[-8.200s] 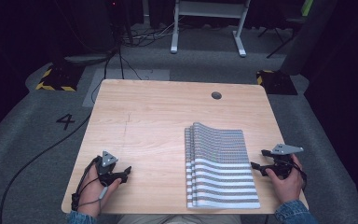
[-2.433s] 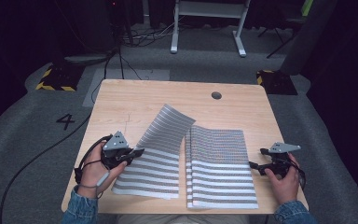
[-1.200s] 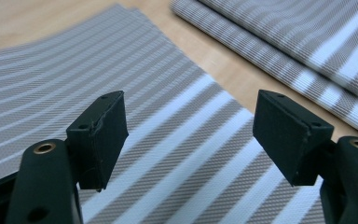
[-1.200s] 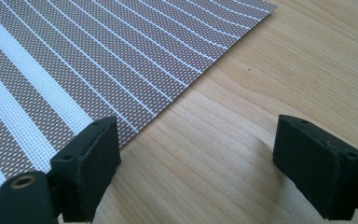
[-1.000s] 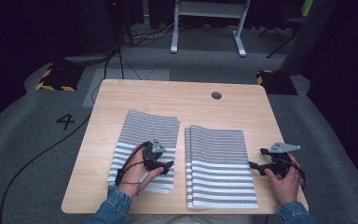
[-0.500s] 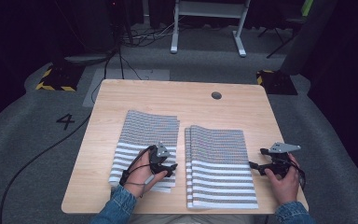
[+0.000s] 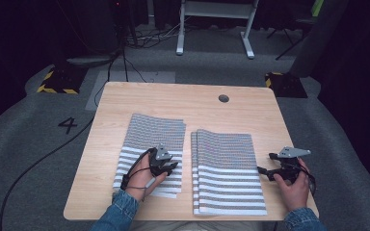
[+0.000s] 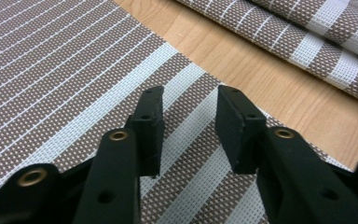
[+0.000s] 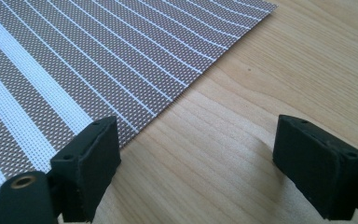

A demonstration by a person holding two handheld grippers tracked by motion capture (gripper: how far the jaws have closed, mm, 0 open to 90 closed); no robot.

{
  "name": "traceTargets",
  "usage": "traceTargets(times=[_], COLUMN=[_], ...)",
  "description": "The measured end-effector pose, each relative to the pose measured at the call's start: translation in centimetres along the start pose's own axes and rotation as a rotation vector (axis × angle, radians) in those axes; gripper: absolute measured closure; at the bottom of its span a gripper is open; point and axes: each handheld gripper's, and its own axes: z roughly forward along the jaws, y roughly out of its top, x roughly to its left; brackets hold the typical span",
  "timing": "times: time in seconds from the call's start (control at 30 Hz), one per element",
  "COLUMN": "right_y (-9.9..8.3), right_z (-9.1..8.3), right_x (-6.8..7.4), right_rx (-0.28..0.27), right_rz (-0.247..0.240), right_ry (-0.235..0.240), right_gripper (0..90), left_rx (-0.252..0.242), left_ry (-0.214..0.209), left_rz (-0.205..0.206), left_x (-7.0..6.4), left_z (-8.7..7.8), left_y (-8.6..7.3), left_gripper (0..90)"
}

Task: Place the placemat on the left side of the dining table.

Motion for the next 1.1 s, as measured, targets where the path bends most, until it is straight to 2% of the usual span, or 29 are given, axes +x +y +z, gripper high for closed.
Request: traceTargets(times=[0.03,0.07,0.1,0.13,0.2,0.3,0.47,0.5,0.6,0.77,0.83,0.87,0.93,0.97,1.03,1.1], right_y=[0.0,0.0,0.0,0.0,0.0,0.0,0.0,0.0,0.0,0.0,0.0,0.0,0.0,0.0,0.0,0.0], right_z=[0.0,0.0,0.0,0.0,0.0,0.0,0.0,0.0,0.0,0.0,0.0,0.0,0.0,0.0,0.0,0.0], right_x=[0.0,0.0,0.0,0.0,0.0,0.0,0.0,0.0,0.0,0.0,0.0,0.0,0.0,0.0,0.0,0.0], right_rx=[0.001,0.0,0.001,0.0,0.001,-0.001,0.0,-0.001,-0.001,-0.001,-0.001,-0.001,-0.001,-0.001,-0.001,-0.001], right_rz=[-0.002,0.002,-0.001,-0.003,-0.003,0.003,0.001,0.003,0.003,0.003,0.003,0.003,0.002,0.002,0.002,0.003], right_ry=[0.0,-0.001,-0.001,0.0,-0.001,-0.001,-0.002,-0.001,-0.001,-0.001,-0.001,-0.001,-0.001,-0.001,-0.001,-0.001], right_gripper=[15.0,15.0,15.0,15.0,15.0,15.0,15.0,14.9,14.9,15.0,14.9,15.0,15.0,15.0,15.0,15.0], left_rx=[0.003,0.004,0.005,0.012,0.018,0.022,0.02,0.016,0.005,0.0,-0.003,-0.006,-0.016,-0.024,-0.051,-0.08], left_ry=[-0.023,-0.055,-0.067,-0.061,-0.048,-0.043,-0.029,-0.025,-0.013,-0.013,0.019,0.009,0.017,0.02,0.022,0.022], left_rz=[-0.006,0.0,-0.008,0.011,0.046,0.031,0.028,0.003,-0.008,-0.025,-0.017,-0.03,-0.018,-0.025,-0.005,-0.005], left_x=[0.0,0.0,-0.2,-0.3,-0.6,-0.8,-0.8,-0.8,-0.3,0.2,0.5,0.6,0.9,0.8,0.9,1.0], left_z=[0.0,0.0,0.2,0.2,0.3,0.3,0.3,0.3,0.1,0.0,-0.2,-0.1,-0.5,-0.8,-1.6,-2.4], left_y=[0.0,0.1,0.1,0.1,0.2,0.2,0.2,0.1,0.1,0.0,-0.1,-0.1,0.2,0.4,0.7,1.1], left_gripper=[60.9,52.1,42.1,39.7,37.0,35.1,37.6,38.6,51.6,67.2,78.1,82.9,85.2,86.0,86.8,87.1])
